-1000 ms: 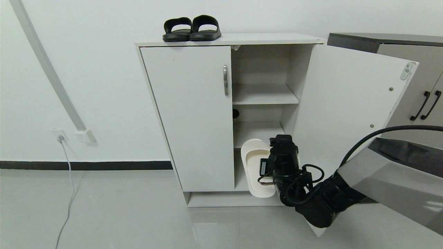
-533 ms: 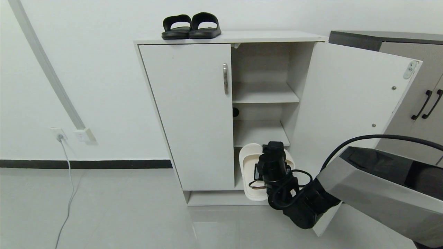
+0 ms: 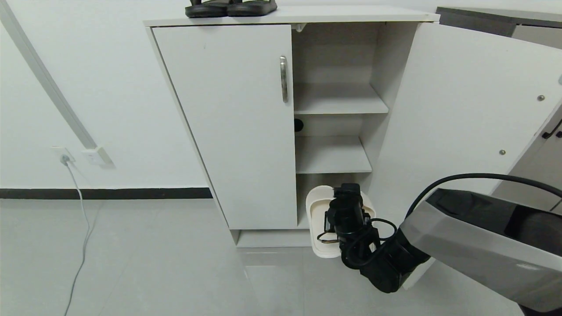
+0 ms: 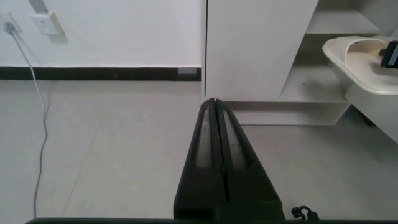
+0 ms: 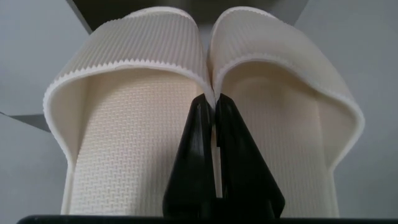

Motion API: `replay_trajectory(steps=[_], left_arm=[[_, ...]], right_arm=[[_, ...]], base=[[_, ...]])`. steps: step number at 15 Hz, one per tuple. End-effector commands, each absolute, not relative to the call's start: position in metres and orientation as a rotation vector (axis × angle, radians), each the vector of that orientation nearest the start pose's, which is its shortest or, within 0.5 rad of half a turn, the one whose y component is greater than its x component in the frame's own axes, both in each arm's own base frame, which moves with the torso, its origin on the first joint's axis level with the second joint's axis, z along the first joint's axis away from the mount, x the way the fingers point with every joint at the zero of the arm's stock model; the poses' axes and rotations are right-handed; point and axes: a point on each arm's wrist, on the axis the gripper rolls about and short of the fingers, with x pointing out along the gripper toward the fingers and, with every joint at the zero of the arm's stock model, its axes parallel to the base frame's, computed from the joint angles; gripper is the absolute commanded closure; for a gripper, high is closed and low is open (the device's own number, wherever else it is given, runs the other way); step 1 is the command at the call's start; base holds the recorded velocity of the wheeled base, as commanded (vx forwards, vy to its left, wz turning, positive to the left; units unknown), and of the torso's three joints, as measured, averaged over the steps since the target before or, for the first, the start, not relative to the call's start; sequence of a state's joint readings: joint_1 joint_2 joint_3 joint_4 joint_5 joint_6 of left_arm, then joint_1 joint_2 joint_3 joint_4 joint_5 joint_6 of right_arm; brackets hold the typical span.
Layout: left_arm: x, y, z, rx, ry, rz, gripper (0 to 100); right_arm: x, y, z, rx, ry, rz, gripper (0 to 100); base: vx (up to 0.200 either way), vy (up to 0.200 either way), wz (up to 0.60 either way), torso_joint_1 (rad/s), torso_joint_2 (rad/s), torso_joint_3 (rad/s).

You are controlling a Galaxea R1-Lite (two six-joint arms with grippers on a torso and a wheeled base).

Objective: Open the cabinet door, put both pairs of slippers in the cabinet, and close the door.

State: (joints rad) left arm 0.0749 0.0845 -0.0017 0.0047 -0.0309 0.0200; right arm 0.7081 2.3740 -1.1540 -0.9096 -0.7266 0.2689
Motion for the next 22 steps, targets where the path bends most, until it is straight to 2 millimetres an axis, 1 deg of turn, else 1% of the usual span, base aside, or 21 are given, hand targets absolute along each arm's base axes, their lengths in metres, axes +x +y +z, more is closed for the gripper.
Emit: replay_trajectory(steps=[1, 3, 4, 7, 11, 15, 18, 21, 22], left_arm=[[-0.016, -0.002, 0.077, 0.015, 0.089, 0.044, 100], [-0.016, -0.002, 0.077, 0.015, 0.089, 0.044, 100], [-0.016, -0.002, 0.077, 0.015, 0.089, 0.044, 100], [-0.016, -0.002, 0.077, 0.015, 0.089, 0.044, 100], [-0.016, -0.002, 0.077, 0.015, 0.089, 0.044, 100], [-0.016, -0.002, 0.077, 0.015, 0.089, 0.044, 100], [-0.016, -0.002, 0.077, 0.015, 0.089, 0.044, 100], [-0.016, -0.002, 0.077, 0.014, 0.089, 0.044, 100], [-0.016, -0.002, 0.077, 0.014, 0.089, 0.044, 100]], right_arm=[[0.337, 0.271, 0.038, 0.034, 0.193, -0.038, 100], [0.337, 0.269, 0.04, 0.018, 0.066, -0.004, 100], [0.338, 0.267, 0.04, 0.011, 0.048, -0.006, 100], [0.339, 0.267, 0.039, 0.011, 0.048, -0.007, 100], [0.339, 0.267, 0.039, 0.009, 0.05, -0.007, 100], [0.339, 0.269, 0.038, 0.01, 0.049, -0.003, 100], [0.333, 0.275, 0.038, 0.023, 0.041, 0.046, 100], [0.333, 0.276, 0.035, 0.025, 0.039, 0.057, 100], [0.328, 0.283, 0.036, 0.024, 0.037, 0.074, 100]], base=[[0.0, 0.0, 0.0, 0.017, 0.0, -0.09], [0.0, 0.0, 0.0, 0.001, 0.0, -0.025], [0.0, 0.0, 0.0, 0.0, 0.0, 0.0], [0.0, 0.0, 0.0, 0.0, 0.0, 0.0], [0.0, -0.2, 0.0, 0.002, 0.0, 0.002], [0.0, 0.0, 0.0, 0.0, 0.0, 0.0], [0.0, 0.0, 0.0, 0.0, 0.0, 0.0], [0.0, 0.0, 0.0, 0.0, 0.0, 0.0], [0.0, 0.0, 0.0, 0.0, 0.0, 0.0]])
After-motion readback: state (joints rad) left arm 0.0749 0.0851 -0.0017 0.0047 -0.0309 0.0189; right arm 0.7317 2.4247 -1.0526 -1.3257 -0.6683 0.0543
